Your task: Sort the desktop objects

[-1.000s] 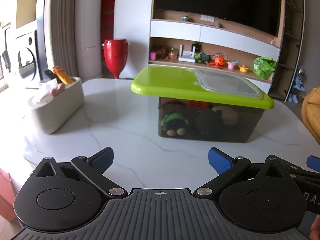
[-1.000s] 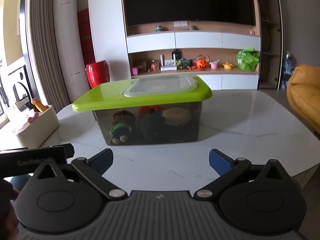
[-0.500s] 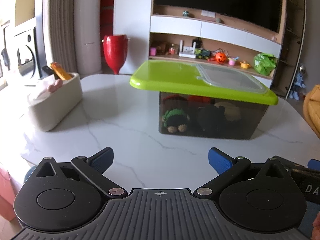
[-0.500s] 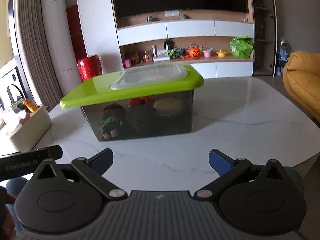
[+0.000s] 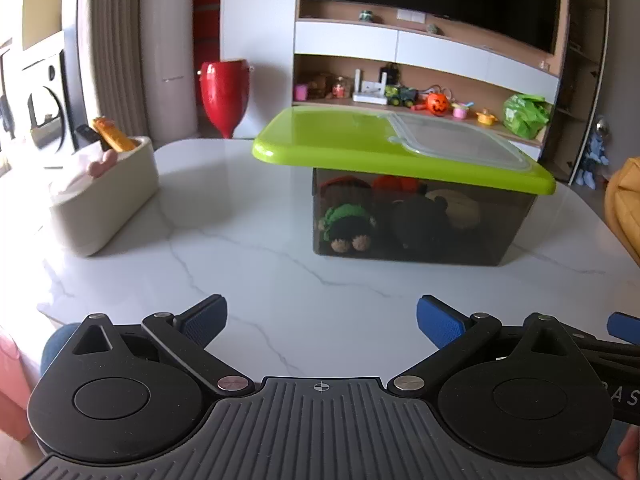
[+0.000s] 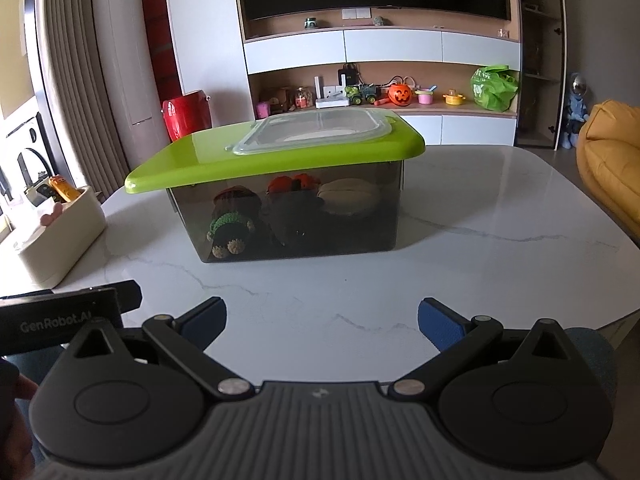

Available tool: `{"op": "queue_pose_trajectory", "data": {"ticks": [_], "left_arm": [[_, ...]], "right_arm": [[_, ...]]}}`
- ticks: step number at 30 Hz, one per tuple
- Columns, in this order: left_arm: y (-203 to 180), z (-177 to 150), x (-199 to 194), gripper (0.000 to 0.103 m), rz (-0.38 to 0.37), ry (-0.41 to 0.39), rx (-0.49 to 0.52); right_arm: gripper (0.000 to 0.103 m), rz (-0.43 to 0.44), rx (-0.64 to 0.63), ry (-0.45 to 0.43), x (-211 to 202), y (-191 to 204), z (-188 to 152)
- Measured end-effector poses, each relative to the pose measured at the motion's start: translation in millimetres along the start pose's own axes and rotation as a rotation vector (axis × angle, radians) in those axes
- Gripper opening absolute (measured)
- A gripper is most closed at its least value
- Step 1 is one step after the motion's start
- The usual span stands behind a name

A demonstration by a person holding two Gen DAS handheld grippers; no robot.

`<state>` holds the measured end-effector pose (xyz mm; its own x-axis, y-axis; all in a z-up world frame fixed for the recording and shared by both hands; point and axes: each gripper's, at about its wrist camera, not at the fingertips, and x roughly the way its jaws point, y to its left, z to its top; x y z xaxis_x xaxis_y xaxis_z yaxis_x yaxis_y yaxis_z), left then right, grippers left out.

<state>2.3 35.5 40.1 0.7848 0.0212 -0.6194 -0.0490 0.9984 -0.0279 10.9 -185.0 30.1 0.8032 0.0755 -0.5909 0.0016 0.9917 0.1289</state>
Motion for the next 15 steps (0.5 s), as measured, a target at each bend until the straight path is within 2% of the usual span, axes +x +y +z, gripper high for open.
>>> {"op": "queue_pose_trajectory", "data": {"ticks": [15], "left_arm": [[-0.4, -0.6, 0.4, 0.103, 0.005, 0.000, 0.007]], "right_arm": [[0.103, -0.004, -0.004, -0.012, -2.9, 1.4, 0.8]]}}
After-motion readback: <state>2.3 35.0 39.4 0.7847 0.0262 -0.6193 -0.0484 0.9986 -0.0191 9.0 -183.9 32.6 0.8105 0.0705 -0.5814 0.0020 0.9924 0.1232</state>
